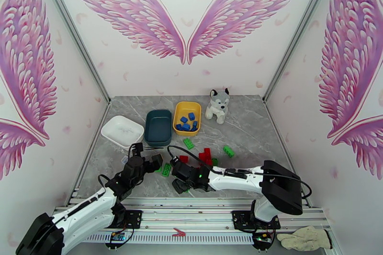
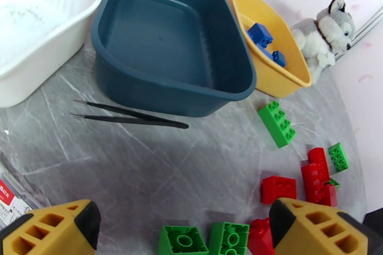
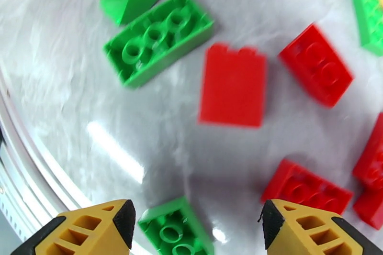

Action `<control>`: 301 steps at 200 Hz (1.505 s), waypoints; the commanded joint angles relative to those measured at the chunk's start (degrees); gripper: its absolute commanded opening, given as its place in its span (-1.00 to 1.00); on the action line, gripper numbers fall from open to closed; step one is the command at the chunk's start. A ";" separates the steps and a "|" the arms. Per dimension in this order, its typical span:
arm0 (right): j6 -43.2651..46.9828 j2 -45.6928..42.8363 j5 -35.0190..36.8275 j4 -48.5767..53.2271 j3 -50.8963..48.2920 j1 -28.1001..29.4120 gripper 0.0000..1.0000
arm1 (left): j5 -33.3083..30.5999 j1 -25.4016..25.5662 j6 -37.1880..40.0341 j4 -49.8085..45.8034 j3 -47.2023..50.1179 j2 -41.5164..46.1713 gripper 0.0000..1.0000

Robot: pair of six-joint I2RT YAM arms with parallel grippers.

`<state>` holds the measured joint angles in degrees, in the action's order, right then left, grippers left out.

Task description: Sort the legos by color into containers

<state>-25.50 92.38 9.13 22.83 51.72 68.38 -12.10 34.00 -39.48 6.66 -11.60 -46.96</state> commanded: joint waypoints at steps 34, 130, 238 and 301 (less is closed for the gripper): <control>-1.49 4.85 -1.36 3.76 1.14 1.14 0.54 | 1.68 -0.33 -0.95 -2.97 0.99 3.20 0.98; -2.01 5.76 4.11 -7.82 -2.33 0.87 -0.46 | 0.15 0.78 0.38 3.19 -7.72 -11.75 0.96; 3.06 -9.41 -3.49 -15.37 -5.56 -12.48 -0.60 | -7.37 6.17 1.79 1.18 -33.13 -36.80 0.84; 1.09 -4.91 -4.68 -14.60 0.95 -14.55 -0.64 | -6.53 3.68 3.67 2.31 -29.41 -35.03 0.87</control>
<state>-23.05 84.95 5.69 8.36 47.79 54.41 -17.85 39.18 -37.43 9.72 -43.07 -83.94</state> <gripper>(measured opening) 0.349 0.936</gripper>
